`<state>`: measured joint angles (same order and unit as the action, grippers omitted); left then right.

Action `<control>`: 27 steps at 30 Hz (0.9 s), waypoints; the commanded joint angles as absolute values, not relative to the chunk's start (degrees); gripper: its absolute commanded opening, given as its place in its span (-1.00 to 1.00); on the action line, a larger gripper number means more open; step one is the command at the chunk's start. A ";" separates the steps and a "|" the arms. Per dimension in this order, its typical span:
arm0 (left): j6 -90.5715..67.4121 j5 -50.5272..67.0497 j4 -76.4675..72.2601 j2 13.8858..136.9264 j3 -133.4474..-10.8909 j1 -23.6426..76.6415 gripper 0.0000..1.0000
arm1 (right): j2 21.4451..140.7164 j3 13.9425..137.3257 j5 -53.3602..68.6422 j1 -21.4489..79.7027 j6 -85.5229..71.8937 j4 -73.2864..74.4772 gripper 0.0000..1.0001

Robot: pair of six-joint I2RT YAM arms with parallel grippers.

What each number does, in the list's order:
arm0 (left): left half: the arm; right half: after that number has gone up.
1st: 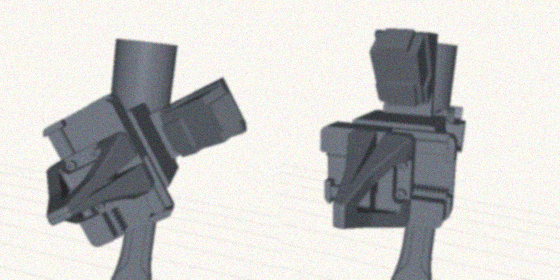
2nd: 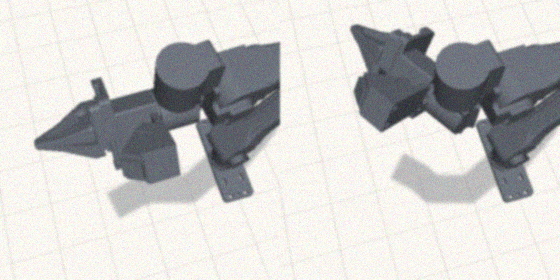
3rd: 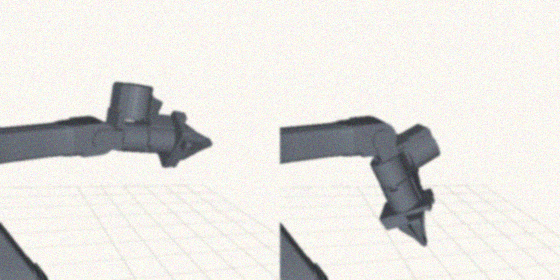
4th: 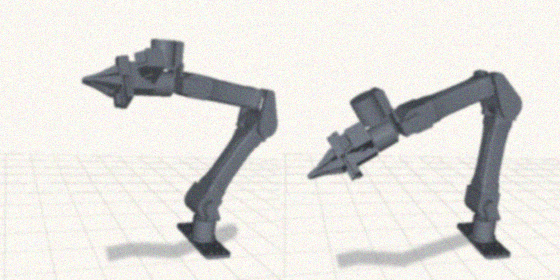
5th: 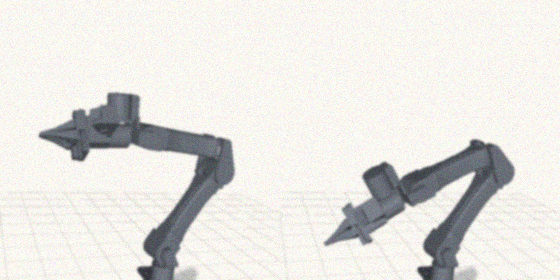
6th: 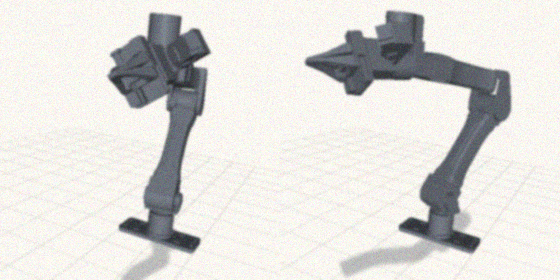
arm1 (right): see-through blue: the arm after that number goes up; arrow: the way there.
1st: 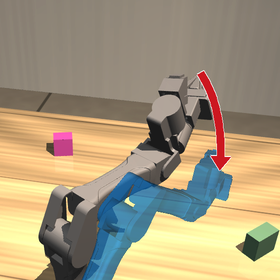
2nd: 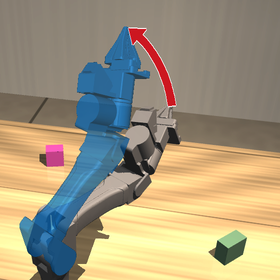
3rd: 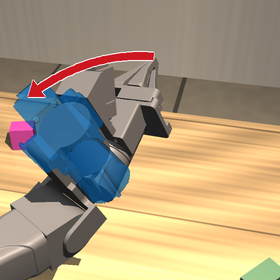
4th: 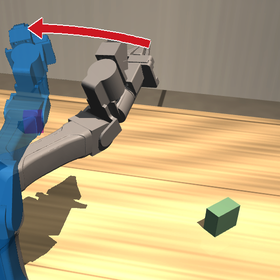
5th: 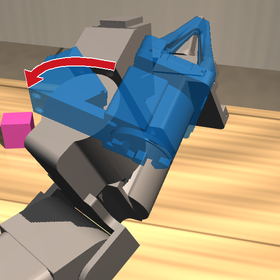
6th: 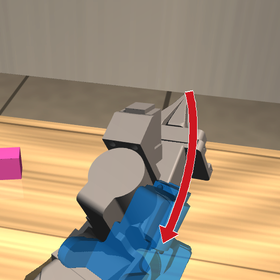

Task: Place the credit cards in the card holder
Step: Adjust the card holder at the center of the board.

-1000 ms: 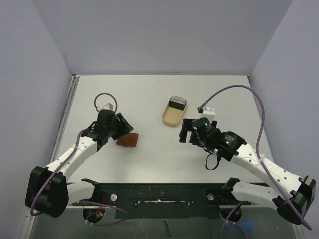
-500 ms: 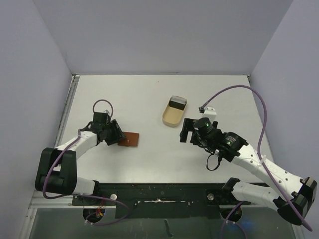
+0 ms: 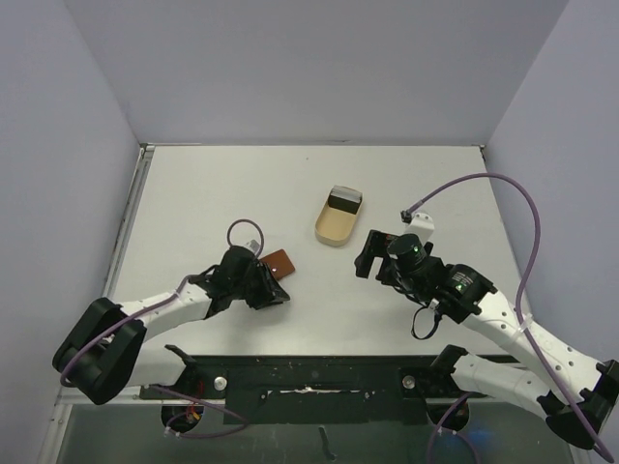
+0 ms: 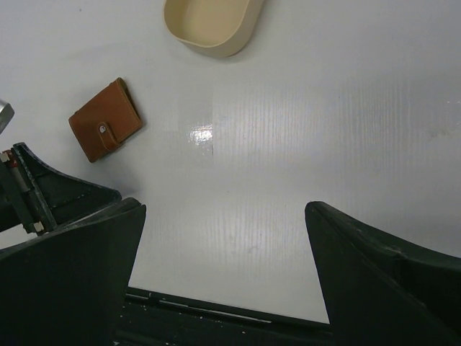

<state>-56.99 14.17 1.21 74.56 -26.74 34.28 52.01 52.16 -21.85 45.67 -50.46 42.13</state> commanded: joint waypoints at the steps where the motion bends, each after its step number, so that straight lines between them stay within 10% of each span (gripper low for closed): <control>1: -57.95 10.48 0.95 70.80 -32.00 34.71 -0.39 | 52.54 51.86 -23.26 45.26 -52.73 41.21 1.00; 11: -32.71 7.08 18.60 77.12 -46.19 22.65 0.10 | 54.43 51.73 -20.93 45.60 -51.33 37.68 0.98; 27: -22.96 18.73 19.64 92.90 -52.78 19.51 0.18 | 51.23 50.94 -22.49 45.92 -51.33 40.12 0.98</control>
